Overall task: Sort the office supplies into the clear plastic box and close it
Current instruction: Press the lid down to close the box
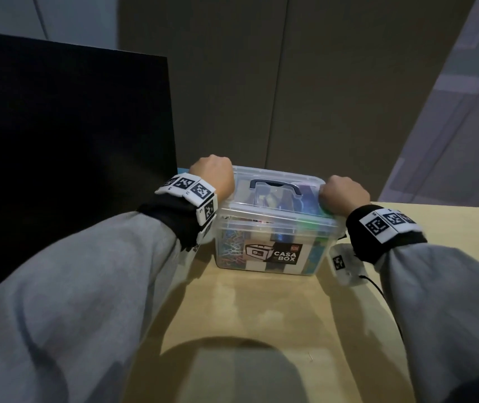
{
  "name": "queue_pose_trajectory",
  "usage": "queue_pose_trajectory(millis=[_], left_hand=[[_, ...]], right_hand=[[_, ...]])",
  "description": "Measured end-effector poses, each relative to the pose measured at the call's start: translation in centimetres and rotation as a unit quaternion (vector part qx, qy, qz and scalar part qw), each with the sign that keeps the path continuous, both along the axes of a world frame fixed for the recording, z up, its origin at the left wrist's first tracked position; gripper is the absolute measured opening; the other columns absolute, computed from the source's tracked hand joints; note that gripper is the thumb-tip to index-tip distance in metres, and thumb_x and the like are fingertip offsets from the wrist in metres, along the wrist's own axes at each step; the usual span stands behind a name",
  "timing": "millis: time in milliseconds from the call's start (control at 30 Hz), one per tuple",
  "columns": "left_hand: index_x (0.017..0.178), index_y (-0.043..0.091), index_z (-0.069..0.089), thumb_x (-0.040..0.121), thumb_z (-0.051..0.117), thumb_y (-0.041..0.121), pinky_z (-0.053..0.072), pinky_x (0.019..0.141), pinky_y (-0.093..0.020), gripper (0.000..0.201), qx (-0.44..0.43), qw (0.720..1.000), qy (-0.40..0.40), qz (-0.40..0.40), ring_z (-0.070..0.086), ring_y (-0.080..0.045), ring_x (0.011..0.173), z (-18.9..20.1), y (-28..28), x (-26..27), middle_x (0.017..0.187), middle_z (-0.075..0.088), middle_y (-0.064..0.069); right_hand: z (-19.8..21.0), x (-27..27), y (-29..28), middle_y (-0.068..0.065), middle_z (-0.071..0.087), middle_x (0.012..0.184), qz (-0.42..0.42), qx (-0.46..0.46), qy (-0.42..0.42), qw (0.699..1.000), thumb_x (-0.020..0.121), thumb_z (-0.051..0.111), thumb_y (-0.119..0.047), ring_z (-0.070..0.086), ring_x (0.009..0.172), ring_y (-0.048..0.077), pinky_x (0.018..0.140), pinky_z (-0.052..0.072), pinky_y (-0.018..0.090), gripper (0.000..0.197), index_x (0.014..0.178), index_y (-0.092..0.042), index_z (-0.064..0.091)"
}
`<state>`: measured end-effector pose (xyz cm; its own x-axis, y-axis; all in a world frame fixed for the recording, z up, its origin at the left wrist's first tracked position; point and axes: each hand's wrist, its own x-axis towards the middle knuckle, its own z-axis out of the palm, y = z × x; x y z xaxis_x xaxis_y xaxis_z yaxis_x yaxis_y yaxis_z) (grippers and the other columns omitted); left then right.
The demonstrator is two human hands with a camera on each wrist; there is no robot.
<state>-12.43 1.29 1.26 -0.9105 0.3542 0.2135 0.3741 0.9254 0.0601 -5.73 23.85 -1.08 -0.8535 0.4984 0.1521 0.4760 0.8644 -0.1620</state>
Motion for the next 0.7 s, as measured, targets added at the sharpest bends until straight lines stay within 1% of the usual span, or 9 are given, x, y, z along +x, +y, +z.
queue_pose_trajectory(millis=[67,133,267,400,467,567,633,700], left_hand=[[0.084,0.009,0.055,0.095,0.046,0.009,0.04,0.065,-0.034,0.014,0.02,1.0,0.003,0.004,0.051,-0.024,0.073,0.3,-0.1,-0.2,0.079,0.051,-0.008],[0.085,0.009,0.056,0.096,0.046,0.011,0.037,0.062,-0.033,0.015,0.036,0.999,0.01,0.007,0.049,-0.022,0.07,0.7,-0.1,-0.3,0.073,0.048,-0.006],[0.086,0.01,0.057,0.095,0.045,0.01,0.036,0.062,-0.033,0.016,0.046,0.999,0.015,0.01,0.049,-0.024,0.072,0.4,0.0,-0.3,0.069,0.045,-0.004],[0.099,0.008,0.062,0.096,0.043,0.012,0.038,0.063,-0.034,0.019,0.037,0.999,-0.006,0.015,0.05,-0.024,0.076,-1.1,-0.1,-0.6,0.083,0.052,-0.007],[0.103,0.009,0.063,0.097,0.043,0.015,0.039,0.064,-0.034,0.021,0.038,0.999,-0.005,0.02,0.051,-0.024,0.077,-1.9,-0.5,-0.8,0.089,0.056,-0.008],[0.101,0.011,0.064,0.097,0.045,0.02,0.04,0.064,-0.034,0.022,0.05,0.999,-0.001,0.019,0.053,-0.025,0.079,-3.0,-1.0,-1.0,0.096,0.062,-0.009],[0.1,0.011,0.064,0.097,0.045,0.022,0.04,0.064,-0.034,0.022,0.067,0.998,0.013,0.018,0.057,-0.027,0.082,-3.6,-1.0,-1.0,0.095,0.062,-0.009],[0.099,0.014,0.06,0.096,0.044,0.024,0.039,0.063,-0.033,0.019,0.102,0.995,0.009,0.021,0.056,-0.028,0.081,-3.9,-1.1,-1.0,0.092,0.061,-0.008]], right_hand=[[0.2,-0.1,0.3,0.013,0.059,0.095,0.003,-0.011,-0.004,1.0,0.095,0.042,-0.018,0.061,0.089,0.033,0.077,0.048,0.035,0.018,0.092,-0.009,0.057],[0.1,-0.1,0.5,0.012,0.058,0.092,-0.001,-0.014,-0.001,1.0,0.096,0.042,-0.019,0.061,0.087,0.033,0.075,0.048,0.034,0.018,0.089,-0.009,0.055],[-0.6,0.0,0.9,0.012,0.061,0.089,-0.013,-0.01,0.017,1.0,0.098,0.041,-0.021,0.062,0.083,0.031,0.074,0.05,0.034,0.023,0.086,-0.009,0.056],[-1.0,-0.5,0.9,0.012,0.059,0.087,-0.008,0.004,0.027,1.0,0.096,0.041,-0.02,0.062,0.084,0.033,0.072,0.048,0.033,0.021,0.087,-0.009,0.056],[-1.1,-0.6,0.6,0.011,0.058,0.086,0.003,0.022,0.033,0.999,0.096,0.041,-0.02,0.063,0.085,0.034,0.073,0.049,0.034,0.022,0.09,-0.008,0.059],[-1.1,-0.6,0.2,0.012,0.06,0.089,0.013,0.058,0.038,0.998,0.095,0.04,-0.019,0.064,0.087,0.035,0.076,0.052,0.036,0.024,0.093,-0.007,0.061],[-1.2,-0.7,0.1,0.013,0.061,0.091,0.015,0.065,0.048,0.997,0.095,0.04,-0.019,0.063,0.089,0.035,0.076,0.051,0.037,0.023,0.091,-0.009,0.06],[-1.3,-0.8,0.3,0.013,0.06,0.089,0.009,0.05,0.055,0.997,0.095,0.04,-0.02,0.063,0.087,0.035,0.075,0.051,0.036,0.021,0.086,-0.011,0.056]])
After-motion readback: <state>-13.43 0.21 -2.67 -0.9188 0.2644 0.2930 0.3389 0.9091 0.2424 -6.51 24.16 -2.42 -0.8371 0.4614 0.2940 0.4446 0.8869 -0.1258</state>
